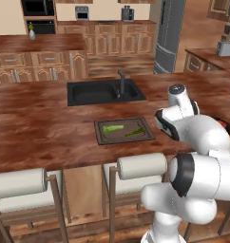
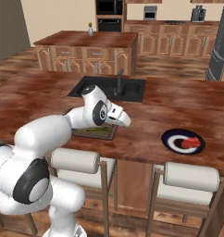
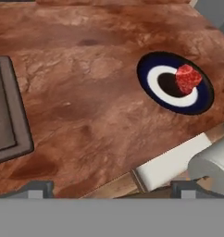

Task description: Create a steak meal by picking up the steak and asparagus from the tray and placing them on the plate. Leave the celery on the tray.

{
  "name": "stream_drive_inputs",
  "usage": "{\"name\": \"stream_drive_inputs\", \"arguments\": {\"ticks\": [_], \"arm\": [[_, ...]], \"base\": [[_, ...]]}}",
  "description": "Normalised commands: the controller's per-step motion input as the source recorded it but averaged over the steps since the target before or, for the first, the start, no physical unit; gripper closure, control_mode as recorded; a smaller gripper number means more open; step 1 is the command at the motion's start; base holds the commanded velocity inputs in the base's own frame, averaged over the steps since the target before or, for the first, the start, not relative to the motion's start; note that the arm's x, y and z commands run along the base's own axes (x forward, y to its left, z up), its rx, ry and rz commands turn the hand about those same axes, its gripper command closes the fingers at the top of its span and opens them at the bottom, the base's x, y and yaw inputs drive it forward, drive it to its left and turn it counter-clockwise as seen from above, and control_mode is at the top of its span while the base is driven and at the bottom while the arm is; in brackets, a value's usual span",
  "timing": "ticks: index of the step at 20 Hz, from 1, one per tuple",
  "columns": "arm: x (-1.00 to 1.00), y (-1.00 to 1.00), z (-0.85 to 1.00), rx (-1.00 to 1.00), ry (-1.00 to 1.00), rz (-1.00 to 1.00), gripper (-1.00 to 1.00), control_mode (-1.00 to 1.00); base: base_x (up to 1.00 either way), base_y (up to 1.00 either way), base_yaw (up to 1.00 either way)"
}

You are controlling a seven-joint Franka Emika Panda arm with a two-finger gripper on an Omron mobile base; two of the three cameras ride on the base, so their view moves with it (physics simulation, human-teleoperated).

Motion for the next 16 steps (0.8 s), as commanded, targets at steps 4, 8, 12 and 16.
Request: {"name": "stream_drive_inputs", "arguments": {"ticks": [4, 8, 12, 16], "arm": [[0.0, 1.0, 0.0, 0.08, -0.02, -0.26, -1.0, -1.0], [0.0, 1.0, 0.0, 0.12, 0.0, -0.24, -1.0, -1.0], [0.01, 0.99, 0.0, 0.19, 0.0, -0.2, -1.0, -1.0], [0.23, 0.45, -0.14, 0.29, 0.0, -0.11, -1.0, -1.0]], "base": [[0.0, 0.0, 0.0], [0.0, 0.0, 0.0], [0.0, 0.0, 0.0], [0.0, 0.0, 0.0]]}}
